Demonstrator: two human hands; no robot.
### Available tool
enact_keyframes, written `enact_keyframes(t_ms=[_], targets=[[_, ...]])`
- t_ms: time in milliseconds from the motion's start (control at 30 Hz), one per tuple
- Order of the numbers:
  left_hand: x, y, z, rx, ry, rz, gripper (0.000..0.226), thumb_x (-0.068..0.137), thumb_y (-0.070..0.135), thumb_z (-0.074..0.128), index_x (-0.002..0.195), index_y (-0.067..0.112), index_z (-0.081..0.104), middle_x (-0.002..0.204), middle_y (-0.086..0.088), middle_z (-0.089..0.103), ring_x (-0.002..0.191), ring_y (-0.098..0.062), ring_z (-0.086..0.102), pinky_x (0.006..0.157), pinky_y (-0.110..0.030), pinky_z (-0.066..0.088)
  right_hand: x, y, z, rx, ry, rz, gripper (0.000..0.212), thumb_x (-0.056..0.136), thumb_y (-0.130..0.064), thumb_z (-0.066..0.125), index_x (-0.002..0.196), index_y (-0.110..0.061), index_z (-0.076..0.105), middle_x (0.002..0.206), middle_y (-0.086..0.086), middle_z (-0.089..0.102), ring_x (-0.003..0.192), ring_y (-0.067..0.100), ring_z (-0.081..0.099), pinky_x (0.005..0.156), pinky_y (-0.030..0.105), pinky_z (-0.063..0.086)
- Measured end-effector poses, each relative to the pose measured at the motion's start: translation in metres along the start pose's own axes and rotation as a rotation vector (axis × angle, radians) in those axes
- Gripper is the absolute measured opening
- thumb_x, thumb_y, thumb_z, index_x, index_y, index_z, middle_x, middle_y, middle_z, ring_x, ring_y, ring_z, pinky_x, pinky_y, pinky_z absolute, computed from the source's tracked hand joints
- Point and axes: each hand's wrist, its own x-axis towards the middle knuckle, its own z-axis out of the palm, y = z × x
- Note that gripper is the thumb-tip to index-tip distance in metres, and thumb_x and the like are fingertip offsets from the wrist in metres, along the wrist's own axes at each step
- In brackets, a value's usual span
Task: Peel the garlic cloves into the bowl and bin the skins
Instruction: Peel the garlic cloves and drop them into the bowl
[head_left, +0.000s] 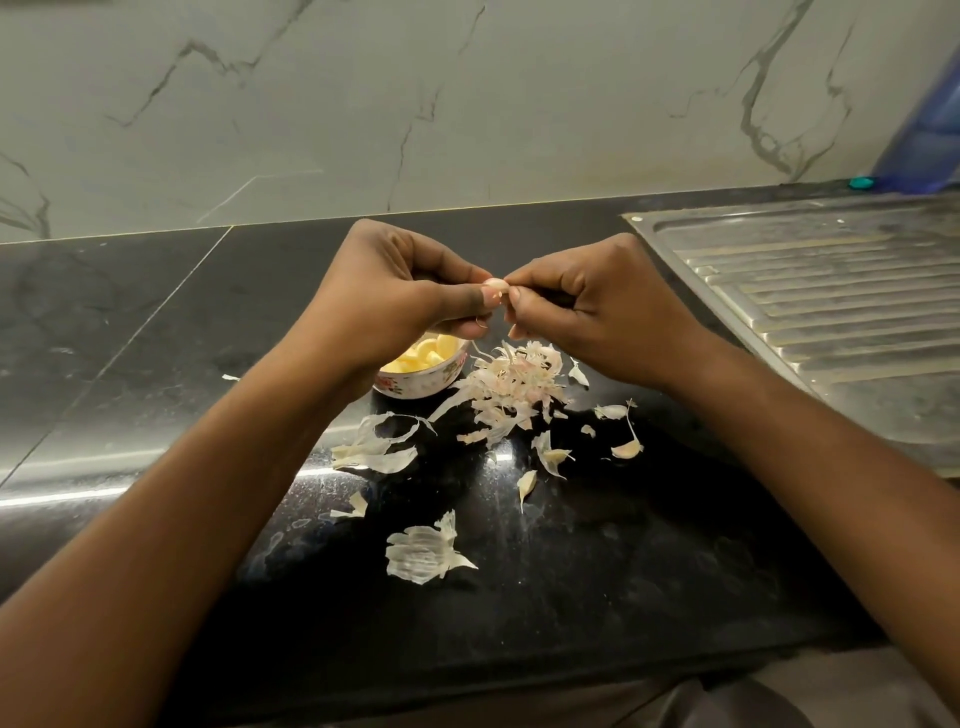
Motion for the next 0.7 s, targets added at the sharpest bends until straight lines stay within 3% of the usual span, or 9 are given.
enact_keyframes(t_ms=[167, 400, 700], targets=[[-0.0008, 0.0028, -0.0004, -0.092, -0.002, -0.051, 0.017, 0.083, 0.003, 0.082, 0.099, -0.003, 0.079, 0.088, -0.018, 0.080, 0.076, -0.025, 0.078, 0.074, -0.027, 0.065, -0.0006, -0.0042, 0.0031, -0.008, 0.072, 0.001, 0.017, 0.101, -0.012, 0.067, 0.102, -0.010, 0.084, 0.072, -0.003, 0.076, 0.058, 0.013, 0.071, 0.053, 0.036, 0.055], [-0.0032, 0.0068, 0.0021, -0.175, -0.020, -0.072, 0.021, 0.080, 0.006, 0.080, 0.100, -0.001, 0.078, 0.091, -0.016, 0.081, 0.084, -0.029, 0.081, 0.074, -0.027, 0.065, -0.0007, -0.0026, -0.0016, 0.239, 0.091, 0.142, 0.013, 0.101, -0.011, 0.071, 0.105, -0.004, 0.082, 0.086, 0.004, 0.080, 0.074, 0.013, 0.079, 0.069, 0.029, 0.066], [-0.0031, 0.0093, -0.0022, -0.211, -0.066, -0.163, 0.026, 0.082, 0.006, 0.079, 0.106, -0.005, 0.077, 0.098, -0.021, 0.080, 0.093, -0.035, 0.080, 0.084, -0.037, 0.065, 0.0006, -0.0026, -0.0044, 0.402, 0.031, 0.237, 0.019, 0.098, -0.016, 0.075, 0.107, -0.001, 0.081, 0.090, 0.009, 0.082, 0.080, 0.024, 0.080, 0.074, 0.039, 0.068]])
